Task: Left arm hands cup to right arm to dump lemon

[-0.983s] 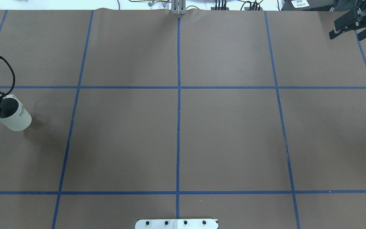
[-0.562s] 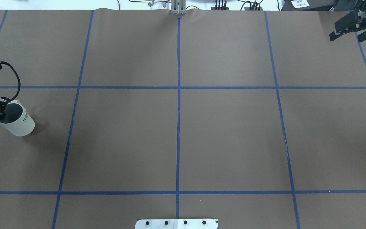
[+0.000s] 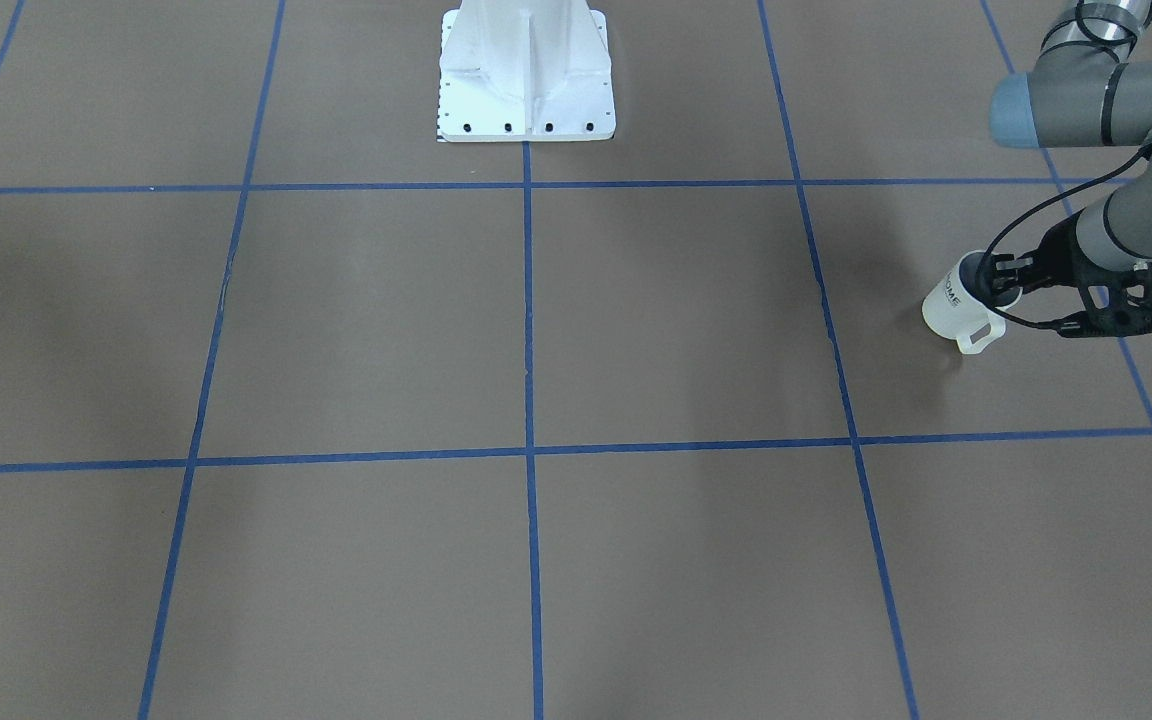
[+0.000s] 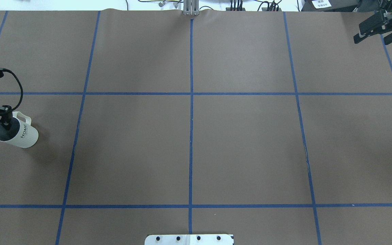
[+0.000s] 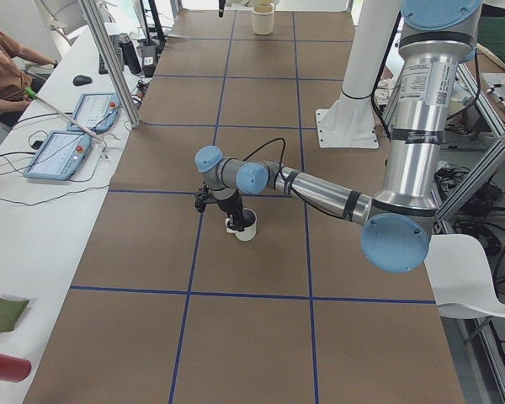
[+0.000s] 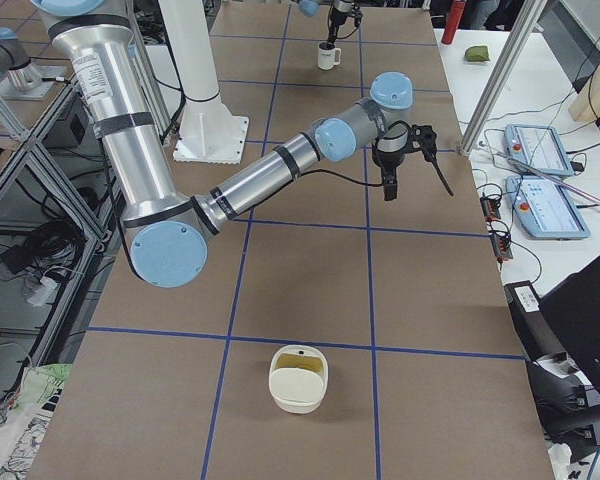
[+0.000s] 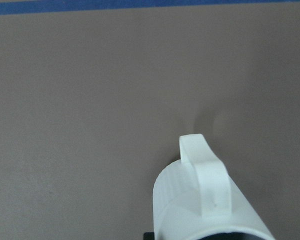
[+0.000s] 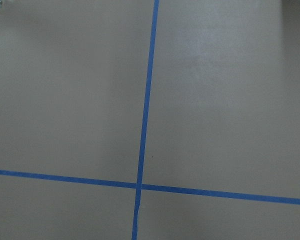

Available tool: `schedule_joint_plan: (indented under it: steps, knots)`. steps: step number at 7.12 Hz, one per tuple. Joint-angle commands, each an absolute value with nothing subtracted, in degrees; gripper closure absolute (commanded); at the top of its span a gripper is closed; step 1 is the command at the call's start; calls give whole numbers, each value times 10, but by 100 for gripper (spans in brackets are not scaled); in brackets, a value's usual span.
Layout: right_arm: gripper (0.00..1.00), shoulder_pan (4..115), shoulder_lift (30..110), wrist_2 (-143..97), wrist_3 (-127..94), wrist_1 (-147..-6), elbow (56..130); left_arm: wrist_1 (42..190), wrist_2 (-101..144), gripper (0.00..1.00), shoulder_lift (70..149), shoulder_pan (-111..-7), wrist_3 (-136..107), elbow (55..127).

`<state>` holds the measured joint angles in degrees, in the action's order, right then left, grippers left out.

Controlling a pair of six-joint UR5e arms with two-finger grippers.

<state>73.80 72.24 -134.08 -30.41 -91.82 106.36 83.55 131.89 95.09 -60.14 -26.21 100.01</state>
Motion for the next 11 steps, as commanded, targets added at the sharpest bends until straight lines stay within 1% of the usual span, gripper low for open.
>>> schedule_joint_plan:
  steps: [1,2,3,4,8,10,11]
  knots:
    - [0,742,723,-1340,-257,-937,1057,829,1320,0,942,-604,-261,1049]
    - [0,756,722,-1340,-184,-991,1057,815,1320,0,945,-611,-261,1082]
    - [0,767,725,-1333,-102,-1045,1056,791,1318,0,952,-639,-232,1092]
    - [0,779,751,-1332,-45,-1058,1055,781,1312,0,961,-663,-165,1086]
    - [0,862,904,-1336,138,-1036,1054,785,1314,0,963,-772,-19,1060]
    - [0,889,981,-1341,157,-944,1050,789,1318,0,959,-830,83,1020]
    - [0,889,971,-1341,148,-922,1022,790,1319,0,956,-839,86,1012]
